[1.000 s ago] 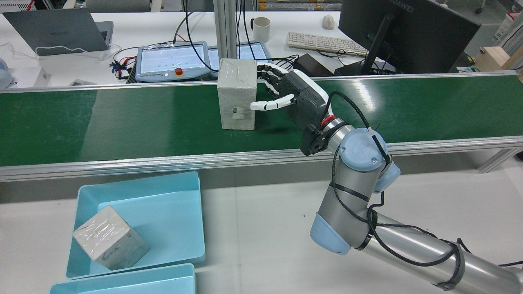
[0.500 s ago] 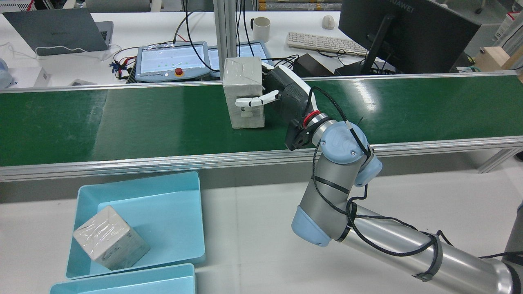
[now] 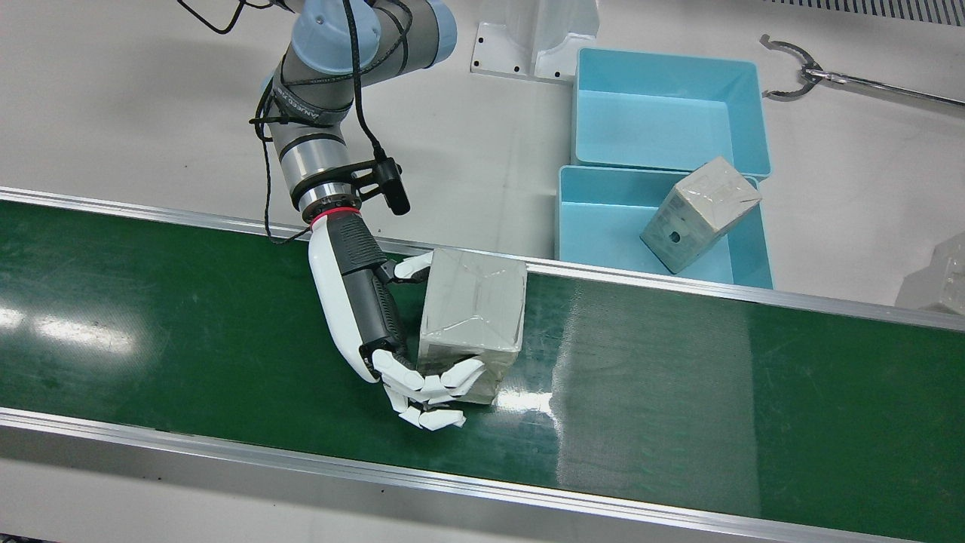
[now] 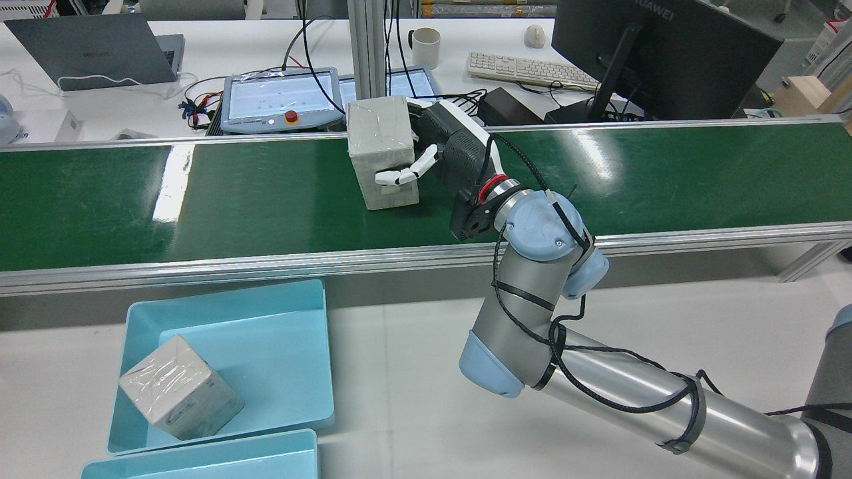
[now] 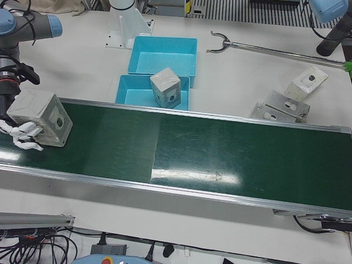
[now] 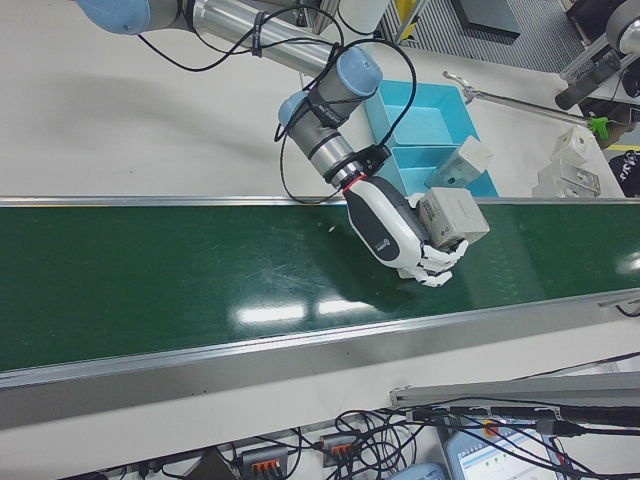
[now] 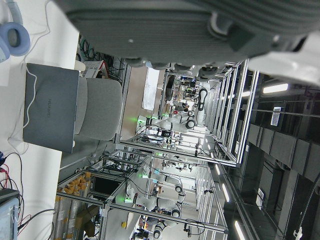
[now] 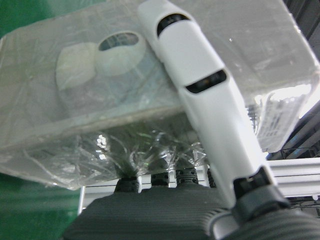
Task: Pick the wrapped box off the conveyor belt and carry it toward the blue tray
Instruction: 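Lift the box off the belt and carry it toward the blue tray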
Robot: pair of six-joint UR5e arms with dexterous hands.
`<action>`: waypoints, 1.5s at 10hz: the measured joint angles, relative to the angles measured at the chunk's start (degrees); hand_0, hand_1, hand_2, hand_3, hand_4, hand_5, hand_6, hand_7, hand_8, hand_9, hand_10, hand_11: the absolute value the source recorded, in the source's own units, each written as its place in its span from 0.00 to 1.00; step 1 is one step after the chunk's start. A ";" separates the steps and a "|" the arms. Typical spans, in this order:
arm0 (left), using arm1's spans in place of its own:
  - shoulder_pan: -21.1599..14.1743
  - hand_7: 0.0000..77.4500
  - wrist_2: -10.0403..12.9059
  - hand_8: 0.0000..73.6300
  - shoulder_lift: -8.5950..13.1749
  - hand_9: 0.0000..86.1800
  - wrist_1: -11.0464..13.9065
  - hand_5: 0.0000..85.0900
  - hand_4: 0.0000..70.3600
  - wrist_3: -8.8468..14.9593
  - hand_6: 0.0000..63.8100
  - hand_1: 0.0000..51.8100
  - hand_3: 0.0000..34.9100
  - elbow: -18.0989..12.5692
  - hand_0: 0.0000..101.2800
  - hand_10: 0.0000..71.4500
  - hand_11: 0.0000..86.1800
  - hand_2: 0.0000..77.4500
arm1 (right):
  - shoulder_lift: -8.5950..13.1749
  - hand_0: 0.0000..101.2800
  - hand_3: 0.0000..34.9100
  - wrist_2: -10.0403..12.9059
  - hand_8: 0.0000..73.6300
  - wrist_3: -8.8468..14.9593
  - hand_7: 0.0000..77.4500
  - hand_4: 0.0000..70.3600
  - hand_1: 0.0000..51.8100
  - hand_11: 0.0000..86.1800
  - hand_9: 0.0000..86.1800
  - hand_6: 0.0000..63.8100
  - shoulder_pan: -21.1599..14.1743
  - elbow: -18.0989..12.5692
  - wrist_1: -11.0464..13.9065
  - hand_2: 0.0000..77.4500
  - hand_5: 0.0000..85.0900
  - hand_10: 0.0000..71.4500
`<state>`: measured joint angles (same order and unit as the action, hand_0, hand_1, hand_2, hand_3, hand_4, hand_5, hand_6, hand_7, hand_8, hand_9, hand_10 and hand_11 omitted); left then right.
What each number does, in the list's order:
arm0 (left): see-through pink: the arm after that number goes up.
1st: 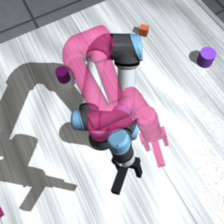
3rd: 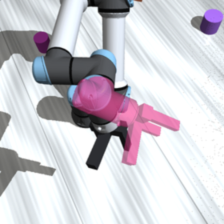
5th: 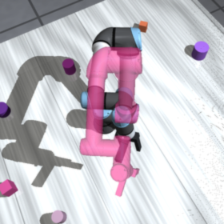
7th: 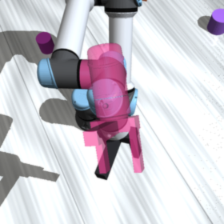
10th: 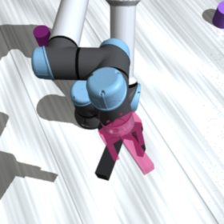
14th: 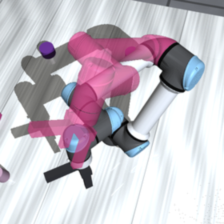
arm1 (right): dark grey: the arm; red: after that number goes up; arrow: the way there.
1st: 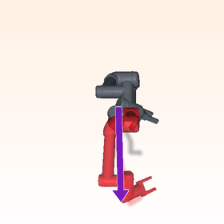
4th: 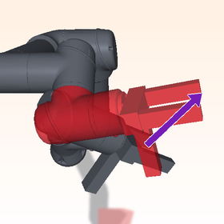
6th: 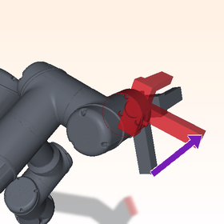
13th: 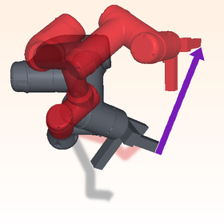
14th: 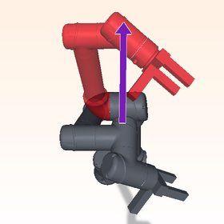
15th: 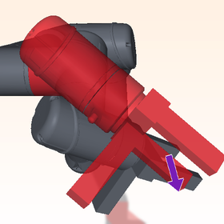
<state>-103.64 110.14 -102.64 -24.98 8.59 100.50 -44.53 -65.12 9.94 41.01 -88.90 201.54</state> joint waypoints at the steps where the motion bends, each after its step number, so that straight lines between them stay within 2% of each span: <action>1: 0.00 0.01 0.00 0.01 0.00 0.00 0.00 0.01 0.00 0.00 0.00 0.00 0.00 0.00 0.00 0.01 0.00 0.01 | -0.08 0.58 0.06 0.00 0.00 0.00 0.51 0.47 0.26 0.27 0.55 0.42 0.02 -1.82 0.75 0.40 0.43 0.27; 2: 0.00 0.01 0.00 0.01 0.00 0.00 0.00 0.01 0.00 0.00 0.00 0.00 0.00 0.00 0.00 0.01 0.00 0.01 | -0.17 0.58 0.06 0.08 0.22 0.00 0.53 0.53 0.23 0.39 0.70 0.46 0.13 -5.32 2.74 0.41 0.44 0.37; 4: 0.00 0.01 0.00 0.01 0.00 0.00 0.00 0.01 0.00 0.00 0.00 0.00 0.00 0.00 0.00 0.01 0.00 0.01 | -0.07 0.59 0.07 0.27 0.22 0.02 0.53 0.57 0.23 0.39 0.70 0.46 -0.01 -13.52 7.54 0.41 0.46 0.37; 5: 0.00 0.01 0.00 0.01 0.00 0.00 0.00 0.01 0.00 0.00 0.00 0.00 0.00 0.00 0.00 0.00 0.00 0.01 | -0.08 0.55 0.08 0.31 0.31 0.12 0.58 0.60 0.23 0.47 0.77 0.55 -0.84 -16.19 9.08 0.41 0.47 0.44; 7: 0.00 0.01 0.00 0.01 0.00 0.00 0.00 0.01 0.00 0.00 0.00 0.00 0.00 0.00 0.00 0.01 0.00 0.01 | -0.02 0.54 0.08 1.04 0.32 1.65 0.58 0.61 0.23 0.49 0.80 0.57 -4.83 -19.11 10.65 0.41 0.49 0.47; 8: 0.00 0.01 0.00 0.01 0.00 0.00 0.00 0.01 0.00 0.00 0.00 0.00 0.00 0.00 0.00 0.01 0.00 0.01 | 0.07 0.54 0.08 2.35 0.32 2.96 0.58 0.61 0.23 0.49 0.80 0.57 -7.59 -19.75 10.84 0.41 0.49 0.47; 9: 0.00 0.01 0.00 0.01 0.00 0.00 0.00 0.01 0.00 0.00 0.00 0.00 0.00 0.00 0.00 0.01 0.00 0.01 | 0.15 0.53 0.09 4.06 0.43 4.98 0.62 0.64 0.23 0.53 0.79 0.62 -10.85 -20.05 10.83 0.41 0.53 0.52; 10: 0.00 0.01 0.00 0.01 0.00 0.00 0.00 0.01 0.00 0.00 0.00 0.00 0.00 0.00 0.00 0.00 0.00 0.01 | 0.26 0.53 0.09 5.59 0.43 7.28 0.62 0.64 0.23 0.53 0.79 0.62 -13.67 -20.02 10.67 0.41 0.53 0.52; 11: 0.00 0.01 0.00 0.01 0.00 0.00 0.00 0.01 0.00 0.00 0.00 0.00 0.00 0.00 0.00 0.00 0.00 0.01 | 0.42 0.53 0.09 6.74 0.44 9.61 0.63 0.64 0.01 0.54 0.80 0.63 -15.82 -19.92 10.30 0.49 0.54 0.53; 13: 0.00 0.01 0.00 0.01 0.00 0.00 0.00 0.01 0.00 0.00 0.00 0.00 0.00 0.00 0.00 0.01 0.00 0.01 | 0.29 0.53 0.09 7.64 0.44 12.43 0.63 0.64 0.01 0.54 0.80 0.63 -17.79 -19.33 8.67 0.49 0.54 0.53; 15: 0.00 0.01 0.00 0.01 0.00 0.00 0.00 0.01 0.00 0.00 0.00 0.00 0.00 0.00 0.00 0.01 0.00 0.01 | 0.23 0.54 0.09 6.99 0.44 13.24 0.63 0.64 0.01 0.54 0.80 0.63 -18.54 -17.50 5.94 0.49 0.54 0.53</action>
<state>-103.65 110.14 -102.64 -24.98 8.59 100.50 -44.30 -58.14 23.18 22.46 -106.41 207.48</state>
